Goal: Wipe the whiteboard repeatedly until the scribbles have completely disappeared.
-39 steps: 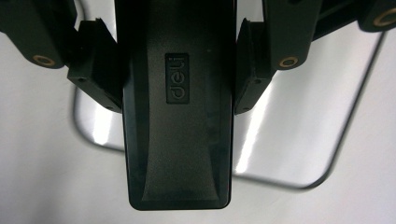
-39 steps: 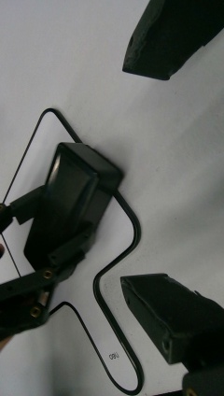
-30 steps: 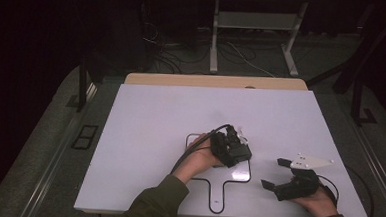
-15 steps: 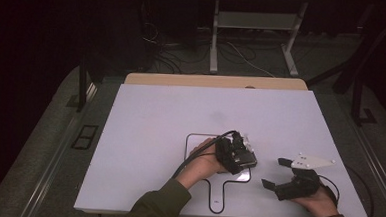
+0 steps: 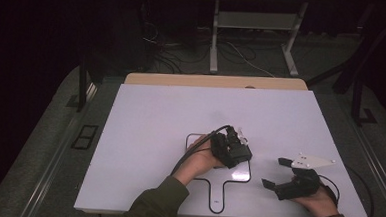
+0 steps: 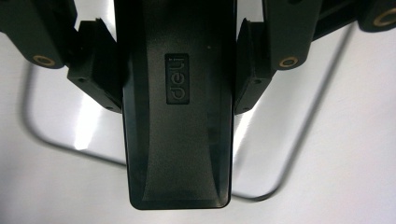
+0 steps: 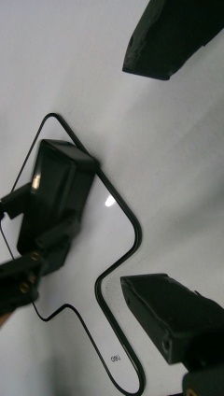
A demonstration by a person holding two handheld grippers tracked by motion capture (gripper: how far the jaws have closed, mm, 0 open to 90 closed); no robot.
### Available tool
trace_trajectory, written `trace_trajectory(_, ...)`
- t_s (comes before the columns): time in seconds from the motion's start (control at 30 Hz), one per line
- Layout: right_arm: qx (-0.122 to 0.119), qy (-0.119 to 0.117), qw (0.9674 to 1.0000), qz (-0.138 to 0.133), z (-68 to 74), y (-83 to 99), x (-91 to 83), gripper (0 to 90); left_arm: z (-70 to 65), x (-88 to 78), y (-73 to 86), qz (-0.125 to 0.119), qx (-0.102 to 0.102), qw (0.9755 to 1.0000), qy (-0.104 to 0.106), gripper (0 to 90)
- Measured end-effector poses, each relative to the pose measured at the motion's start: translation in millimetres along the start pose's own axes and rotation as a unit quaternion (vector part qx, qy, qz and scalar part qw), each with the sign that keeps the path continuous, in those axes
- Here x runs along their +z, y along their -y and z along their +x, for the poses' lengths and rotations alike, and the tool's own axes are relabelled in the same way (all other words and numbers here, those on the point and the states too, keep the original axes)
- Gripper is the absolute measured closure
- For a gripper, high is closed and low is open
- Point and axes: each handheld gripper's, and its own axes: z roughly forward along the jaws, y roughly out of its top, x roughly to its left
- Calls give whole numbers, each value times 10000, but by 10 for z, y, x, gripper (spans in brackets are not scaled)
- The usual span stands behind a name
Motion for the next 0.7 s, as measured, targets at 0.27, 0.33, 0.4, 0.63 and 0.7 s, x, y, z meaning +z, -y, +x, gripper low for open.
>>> trace_trajectory(0.27,-28,-25,10000,14,9,2,1,0,-83,12,-29,-118,23,9997,214,388)
trace_trajectory(0.33,23,-50,10000,47,17,2,4,0,-62,3,-12,-187,-68,9994,266,389)
trace_trajectory(0.4,10,-49,10000,40,15,2,4,0,-41,-23,3,-246,-126,9992,303,389)
trace_trajectory(0.63,-57,-35,10000,8,14,0,9,0,50,-170,67,-439,-303,9981,322,389)
trace_trajectory(0.7,-43,-37,10000,27,15,0,10,0,70,-211,93,-475,-457,9972,347,389)
